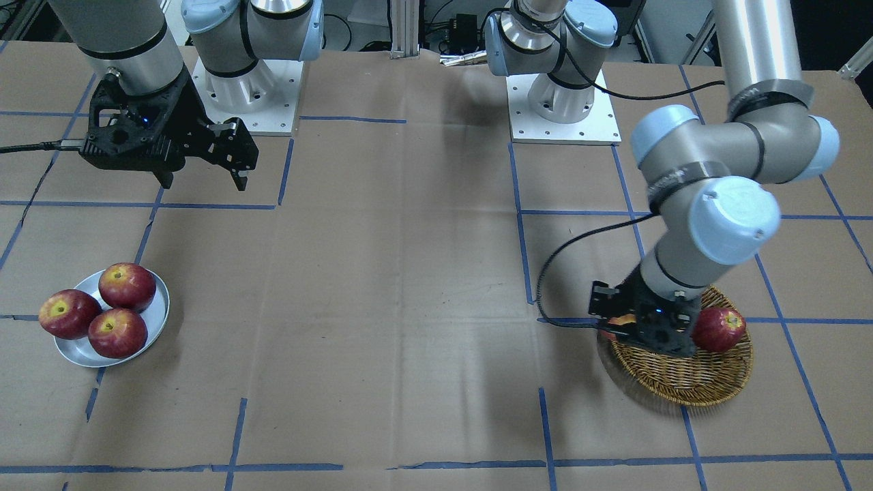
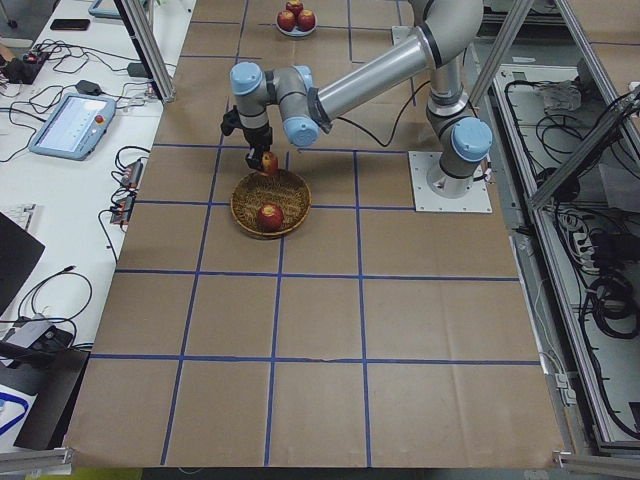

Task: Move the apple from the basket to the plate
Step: 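Carry the apple with the left gripper toward the table center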

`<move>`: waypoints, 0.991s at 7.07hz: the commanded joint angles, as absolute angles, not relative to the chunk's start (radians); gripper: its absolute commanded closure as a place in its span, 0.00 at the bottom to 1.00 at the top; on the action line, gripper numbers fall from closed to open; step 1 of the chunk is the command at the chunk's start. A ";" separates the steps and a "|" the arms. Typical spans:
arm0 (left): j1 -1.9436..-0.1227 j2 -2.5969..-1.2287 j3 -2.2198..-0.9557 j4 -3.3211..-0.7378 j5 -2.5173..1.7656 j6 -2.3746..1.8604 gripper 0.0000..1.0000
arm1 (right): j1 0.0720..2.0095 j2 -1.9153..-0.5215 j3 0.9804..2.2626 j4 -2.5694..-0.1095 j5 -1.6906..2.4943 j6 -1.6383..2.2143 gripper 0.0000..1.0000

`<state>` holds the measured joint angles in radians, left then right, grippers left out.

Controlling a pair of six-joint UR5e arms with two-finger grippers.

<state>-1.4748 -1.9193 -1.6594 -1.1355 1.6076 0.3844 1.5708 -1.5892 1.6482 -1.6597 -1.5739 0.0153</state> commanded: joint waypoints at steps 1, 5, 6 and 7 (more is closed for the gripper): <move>-1.703 -1.920 -1.657 -1.134 1.604 0.083 0.70 | 1.571 -1.589 1.649 -1.660 -1.574 0.015 0.00; -1.948 -2.176 -1.461 -1.105 1.595 -0.121 0.69 | 1.571 -1.589 1.649 -1.660 -1.574 0.015 0.00; -1.959 -2.203 -1.436 -1.104 1.595 -0.118 0.69 | 1.571 -1.589 1.649 -1.658 -1.574 0.015 0.00; -1.959 -2.210 -1.439 -1.103 1.595 -0.117 0.69 | 1.571 -1.589 1.649 -1.658 -1.574 0.015 0.00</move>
<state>-1.9486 -2.1841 -1.4546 -1.1054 1.5955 -0.1153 1.5707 -1.5892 1.6490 -1.6588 -1.5739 0.0151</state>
